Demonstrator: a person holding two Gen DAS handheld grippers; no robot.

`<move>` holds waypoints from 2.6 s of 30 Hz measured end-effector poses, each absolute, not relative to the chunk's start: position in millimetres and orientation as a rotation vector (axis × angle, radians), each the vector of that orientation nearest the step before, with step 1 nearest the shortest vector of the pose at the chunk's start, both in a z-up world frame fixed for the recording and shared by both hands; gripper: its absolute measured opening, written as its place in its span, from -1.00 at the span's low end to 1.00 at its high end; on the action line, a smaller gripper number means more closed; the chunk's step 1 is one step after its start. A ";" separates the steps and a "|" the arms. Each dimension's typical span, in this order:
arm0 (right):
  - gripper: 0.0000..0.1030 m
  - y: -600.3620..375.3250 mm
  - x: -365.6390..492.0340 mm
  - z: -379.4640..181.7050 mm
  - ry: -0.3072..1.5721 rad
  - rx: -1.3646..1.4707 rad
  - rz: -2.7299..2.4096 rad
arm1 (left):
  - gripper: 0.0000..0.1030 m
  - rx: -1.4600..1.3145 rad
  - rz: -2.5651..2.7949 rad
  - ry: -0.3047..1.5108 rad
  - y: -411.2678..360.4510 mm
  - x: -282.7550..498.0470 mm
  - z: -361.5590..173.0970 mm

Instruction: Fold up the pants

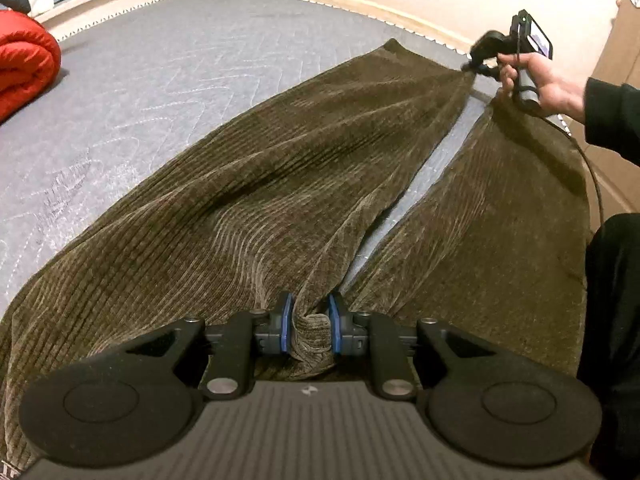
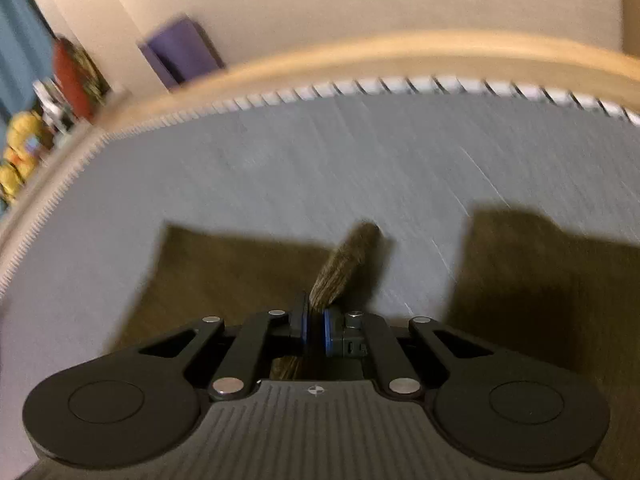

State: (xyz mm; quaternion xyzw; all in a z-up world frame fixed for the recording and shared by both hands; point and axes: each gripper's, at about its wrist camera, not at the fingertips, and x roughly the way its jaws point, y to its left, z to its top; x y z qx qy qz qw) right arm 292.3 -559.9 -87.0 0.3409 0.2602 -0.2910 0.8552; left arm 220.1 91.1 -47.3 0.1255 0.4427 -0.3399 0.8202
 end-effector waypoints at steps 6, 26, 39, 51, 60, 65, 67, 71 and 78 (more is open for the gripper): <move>-0.54 -566.3 295.5 -60.2 0.610 0.735 -0.677 | -0.51 0.294 -0.760 0.939 90.4 215.1 -43.9; 0.17 -322.4 86.4 116.6 0.165 0.233 -0.021 | 0.16 0.038 -0.445 0.499 154.4 116.3 52.4; 0.14 -145.7 34.9 64.5 0.283 -0.059 0.431 | 0.09 0.094 -0.236 0.499 214.6 70.2 74.1; -0.13 -30.8 -3.6 -42.0 0.464 -0.241 0.876 | -0.41 -0.297 0.023 0.823 340.5 123.9 -11.1; 0.03 15.6 -38.7 -61.3 0.486 -0.434 1.131 | 0.27 -0.347 0.091 0.920 353.0 155.9 -38.6; -0.13 18.1 -47.8 -69.3 0.463 -0.529 1.147 | 0.39 -0.311 0.111 0.971 349.9 171.5 -60.0; -0.43 16.9 -49.4 -67.4 0.443 -0.542 1.141 | 0.39 -0.305 0.099 0.988 346.9 177.3 -68.7; -0.81 13.6 -44.1 -64.8 0.466 -0.496 1.176 | -0.10 -0.262 0.051 0.991 336.4 180.5 -73.0; -0.88 24.7 -55.5 -62.9 0.402 -0.511 1.248 | -0.76 -0.222 0.043 0.889 347.0 155.7 -38.9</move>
